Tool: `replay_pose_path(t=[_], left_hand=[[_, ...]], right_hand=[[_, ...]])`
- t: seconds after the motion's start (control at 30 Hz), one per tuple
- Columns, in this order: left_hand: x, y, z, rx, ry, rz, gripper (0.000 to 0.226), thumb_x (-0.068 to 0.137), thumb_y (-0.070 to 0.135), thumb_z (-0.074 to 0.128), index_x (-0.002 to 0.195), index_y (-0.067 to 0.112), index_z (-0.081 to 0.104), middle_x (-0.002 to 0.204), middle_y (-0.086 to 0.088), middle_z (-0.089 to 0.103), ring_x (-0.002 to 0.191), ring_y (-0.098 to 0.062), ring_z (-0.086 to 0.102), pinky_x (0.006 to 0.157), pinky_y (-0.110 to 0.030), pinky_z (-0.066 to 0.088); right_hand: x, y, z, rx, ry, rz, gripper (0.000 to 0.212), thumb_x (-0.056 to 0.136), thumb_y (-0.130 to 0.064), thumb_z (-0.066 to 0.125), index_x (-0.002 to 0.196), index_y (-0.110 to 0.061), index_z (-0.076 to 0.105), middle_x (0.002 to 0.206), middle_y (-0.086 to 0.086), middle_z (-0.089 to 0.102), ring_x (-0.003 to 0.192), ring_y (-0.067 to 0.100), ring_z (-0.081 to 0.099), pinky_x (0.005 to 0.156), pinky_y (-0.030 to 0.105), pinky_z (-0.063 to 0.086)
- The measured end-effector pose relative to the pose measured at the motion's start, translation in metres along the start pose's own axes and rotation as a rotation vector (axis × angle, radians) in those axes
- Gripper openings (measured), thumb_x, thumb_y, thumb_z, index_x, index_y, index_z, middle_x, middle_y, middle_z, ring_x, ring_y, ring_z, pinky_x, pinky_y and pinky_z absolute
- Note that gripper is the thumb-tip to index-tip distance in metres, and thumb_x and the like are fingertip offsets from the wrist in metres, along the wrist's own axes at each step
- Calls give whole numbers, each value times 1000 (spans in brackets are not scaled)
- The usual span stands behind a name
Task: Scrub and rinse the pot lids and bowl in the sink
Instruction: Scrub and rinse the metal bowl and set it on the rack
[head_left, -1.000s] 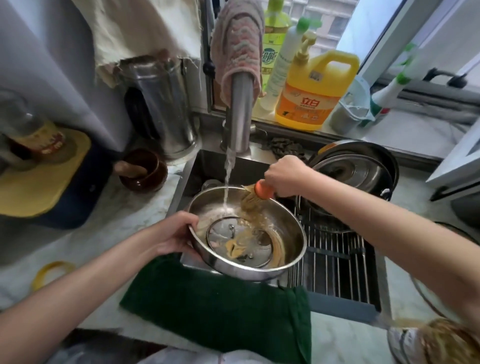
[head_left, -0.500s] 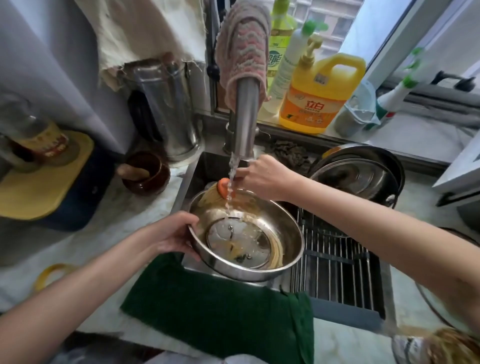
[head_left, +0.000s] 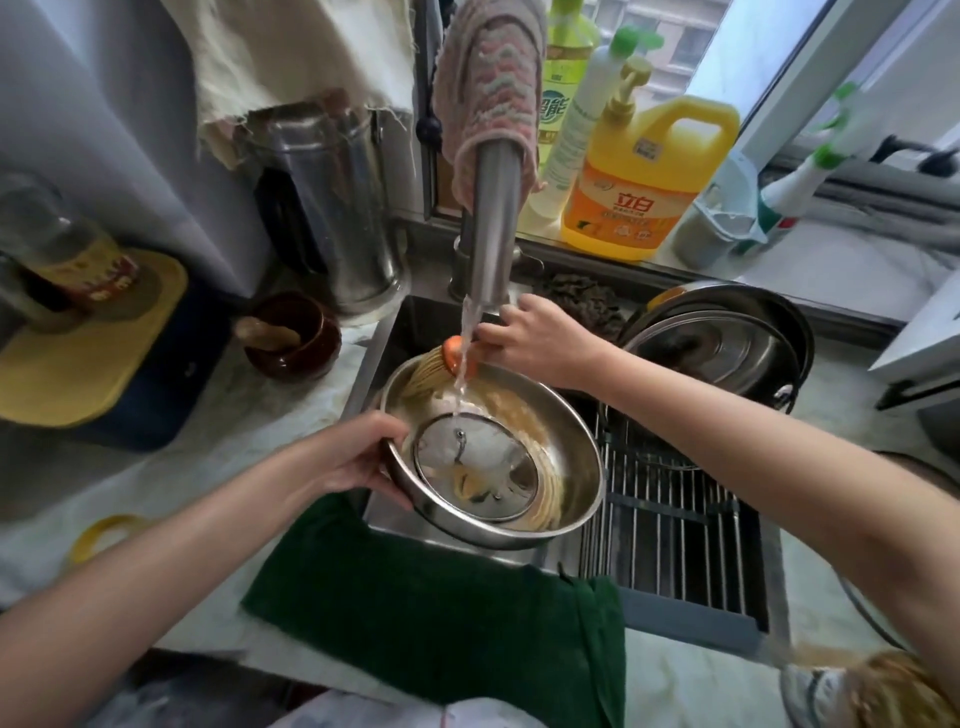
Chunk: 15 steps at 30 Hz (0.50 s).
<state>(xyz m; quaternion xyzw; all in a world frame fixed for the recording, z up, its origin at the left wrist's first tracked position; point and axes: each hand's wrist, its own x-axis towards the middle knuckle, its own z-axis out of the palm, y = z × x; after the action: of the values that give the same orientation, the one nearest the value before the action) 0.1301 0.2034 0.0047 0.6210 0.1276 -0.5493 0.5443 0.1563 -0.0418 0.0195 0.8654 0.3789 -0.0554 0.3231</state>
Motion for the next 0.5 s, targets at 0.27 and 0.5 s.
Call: replay_pose_path(t=[0.27,0.5], left_hand=[[7,-8,-23,-174,182,178,79,67,-11,46,140,17,35,106,-22,56,75,-30,68,48,-38,55],[10,-4,-7,-164,198,277,91,75,-16,38,138,48,23,125,-15,49,102,-42,62,51,-42,56]], right_hand=[[-33,-20,-17,445,-609,338,29,95,-20,48,120,-15,60,122,4,62,113,29,59,83,37,49],[-15,-30,7,280,-219,539,39,98,-9,34,137,-10,37,113,8,56,97,32,60,60,33,35]])
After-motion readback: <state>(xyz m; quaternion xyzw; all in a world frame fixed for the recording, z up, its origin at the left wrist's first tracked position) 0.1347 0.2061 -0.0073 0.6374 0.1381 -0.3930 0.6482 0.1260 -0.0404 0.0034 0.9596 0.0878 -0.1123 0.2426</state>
